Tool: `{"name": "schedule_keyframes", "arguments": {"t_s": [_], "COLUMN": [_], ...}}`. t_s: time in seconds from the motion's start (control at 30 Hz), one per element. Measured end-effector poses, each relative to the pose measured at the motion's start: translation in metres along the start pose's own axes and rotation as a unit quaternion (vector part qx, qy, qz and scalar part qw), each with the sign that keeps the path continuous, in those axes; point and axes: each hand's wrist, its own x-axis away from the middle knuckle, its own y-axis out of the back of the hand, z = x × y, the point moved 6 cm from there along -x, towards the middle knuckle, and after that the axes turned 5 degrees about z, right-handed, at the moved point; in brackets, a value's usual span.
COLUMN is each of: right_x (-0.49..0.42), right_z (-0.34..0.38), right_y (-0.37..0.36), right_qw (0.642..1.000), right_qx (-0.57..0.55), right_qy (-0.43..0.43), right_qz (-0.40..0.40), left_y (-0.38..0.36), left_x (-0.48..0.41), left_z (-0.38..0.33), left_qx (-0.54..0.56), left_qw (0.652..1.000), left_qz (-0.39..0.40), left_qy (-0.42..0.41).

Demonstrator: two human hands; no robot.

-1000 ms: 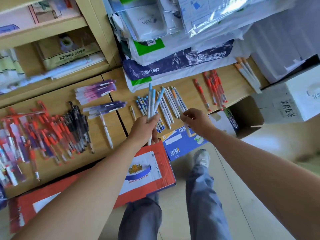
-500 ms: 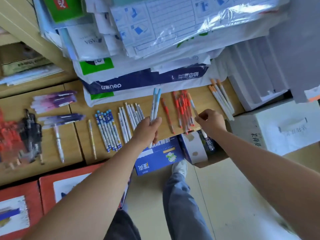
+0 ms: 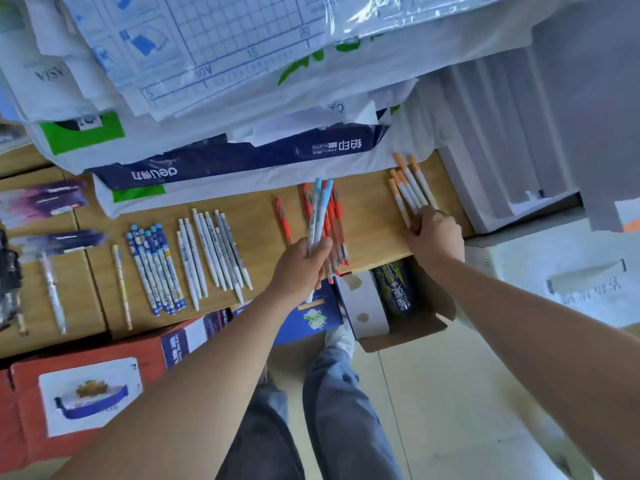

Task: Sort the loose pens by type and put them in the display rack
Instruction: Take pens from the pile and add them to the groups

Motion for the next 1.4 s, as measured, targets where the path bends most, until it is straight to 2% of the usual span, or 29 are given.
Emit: {"name": "schedule_keyframes", "arguments": {"t_s": [0.13,0.2,0.3,0.33,0.43,0.5,0.53,0.57,0.63,0.7,0.8,0.87,0.93,1.03,1.1,1.2,1.4], "right_x": [-0.01,-0.013,-0.01,-0.005,0.011,0.016,0.015,0.014,0.007,-0.001,-0.014,-0.018,-0.021,-0.022,-0.02,-0.015,-0.014], "right_z": [-0.005,-0.004,0.018,0.028,0.054,0.063,0.064,0.064,0.059,0.054,0.054,0.059,0.066,0.074,0.076,0.076,0.063], "right_y": [0.006,0.01,0.006,0.002,-0.012,-0.019,-0.021,-0.023,-0.022,-0.016,-0.008,-0.009,-0.012,-0.015,-0.016,-0.02,-0.02], "right_qw": [1.0,0.998,0.979,0.958,0.858,0.813,0.806,0.807,0.836,0.888,0.952,0.965,0.972,0.983,0.987,0.988,0.987], "right_qx": [-0.01,-0.055,-0.186,-0.246,-0.398,-0.44,-0.449,-0.45,-0.419,-0.332,-0.135,-0.048,-0.008,0.023,0.014,0.005,-0.082], "right_qy": [-0.005,-0.001,0.045,0.044,0.0,-0.007,-0.01,-0.017,-0.023,-0.008,0.027,0.04,0.054,0.08,0.093,0.113,0.115], "right_qz": [-0.023,-0.021,0.076,0.139,0.324,0.381,0.387,0.381,0.354,0.319,0.274,0.256,0.231,0.165,0.13,0.105,0.071], "left_y": [-0.009,-0.014,-0.026,-0.031,-0.048,-0.058,-0.061,-0.064,-0.062,-0.049,-0.032,-0.031,-0.033,-0.028,-0.021,-0.016,-0.01], "left_x": [-0.002,-0.005,-0.01,-0.012,-0.018,-0.02,-0.02,-0.021,-0.022,-0.025,-0.026,-0.029,-0.034,-0.037,-0.036,-0.034,-0.031], "left_z": [-0.005,-0.009,-0.015,-0.017,-0.021,-0.021,-0.021,-0.022,-0.025,-0.029,-0.038,-0.037,-0.032,-0.027,-0.024,-0.018,-0.013], "left_qx": [0.009,0.02,0.036,0.031,-0.042,-0.067,-0.075,-0.093,-0.185,-0.314,-0.47,-0.534,-0.568,-0.569,-0.547,-0.528,-0.532], "left_qw": [1.0,1.0,0.999,0.998,0.995,0.989,0.986,0.982,0.969,0.944,0.875,0.833,0.808,0.804,0.817,0.826,0.825], "left_qz": [0.008,0.012,0.035,0.045,0.093,0.131,0.147,0.161,0.162,0.093,-0.021,-0.024,-0.012,-0.04,-0.069,-0.079,-0.075], "left_qy": [-0.001,-0.001,-0.005,-0.009,-0.016,0.008,0.019,0.021,0.009,-0.03,-0.114,-0.143,-0.157,-0.168,-0.17,-0.181,-0.177]}}
